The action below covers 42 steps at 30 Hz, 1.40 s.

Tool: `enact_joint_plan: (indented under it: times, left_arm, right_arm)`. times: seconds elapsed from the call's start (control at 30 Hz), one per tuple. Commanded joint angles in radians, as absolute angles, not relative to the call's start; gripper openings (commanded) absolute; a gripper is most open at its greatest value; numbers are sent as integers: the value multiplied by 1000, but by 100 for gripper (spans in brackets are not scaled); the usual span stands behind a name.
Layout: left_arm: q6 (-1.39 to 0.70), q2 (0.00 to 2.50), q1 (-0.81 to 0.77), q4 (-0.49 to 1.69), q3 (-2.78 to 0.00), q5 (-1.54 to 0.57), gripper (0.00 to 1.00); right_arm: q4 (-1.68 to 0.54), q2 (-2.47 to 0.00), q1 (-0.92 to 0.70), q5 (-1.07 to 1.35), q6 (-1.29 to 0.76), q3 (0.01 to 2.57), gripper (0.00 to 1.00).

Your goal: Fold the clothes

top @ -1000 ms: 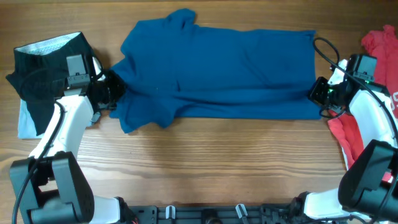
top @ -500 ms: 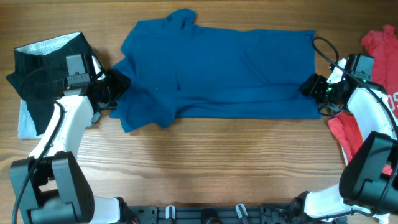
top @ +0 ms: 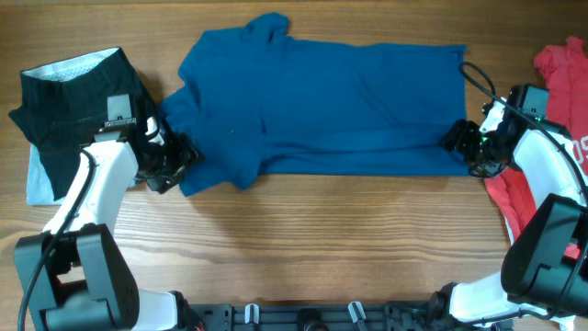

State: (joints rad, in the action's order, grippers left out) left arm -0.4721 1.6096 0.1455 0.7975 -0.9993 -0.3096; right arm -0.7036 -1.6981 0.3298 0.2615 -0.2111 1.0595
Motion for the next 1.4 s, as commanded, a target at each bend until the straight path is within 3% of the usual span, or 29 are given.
enact_joint_plan:
  times: [0.0,0.23,0.4,0.57,0.6,0.67,0.87,1.07,1.2,1.37]
  left_arm:
    - [-448,1620,153,801,-966,-264,70]
    - [-449,1620,153,801,-959,-208,70]
    - [-449,1620,152,777,-933,-208,49]
    - [-449,1620,152,736,-886,-216,48]
    - [-449,1620,152,734,-882,-219,38]
    - [-449,1620,152,733,-881,-223,4]
    - [-445,1615,153,730,-882,-288,4]
    - [-369,1535,153,698,-895,-570,4]
    - [-376,1457,153,511,-897,-711,4]
    - [-517,1426,152,199,-897,-665,4]
  right_arm:
    - [-709,-1711,322,256,-209,1058,77]
    - [-707,-1711,322,256,-209,1058,78]
    - [-707,-1711,322,256,-209,1058,78]
    - [-707,-1711,322,256,-209,1058,78]
    - [-707,-1711,322,256,-209,1058,77]
    - [-707,-1711,322,256,-209,1058,78]
    - [-707,-1711,322,255,-209,1058,78]
    - [-701,-1711,322,255,-209,1058,78]
    - [-699,-1711,322,255,-208,1058,78]
    - [-696,-1711,322,255,-209,1058,78]
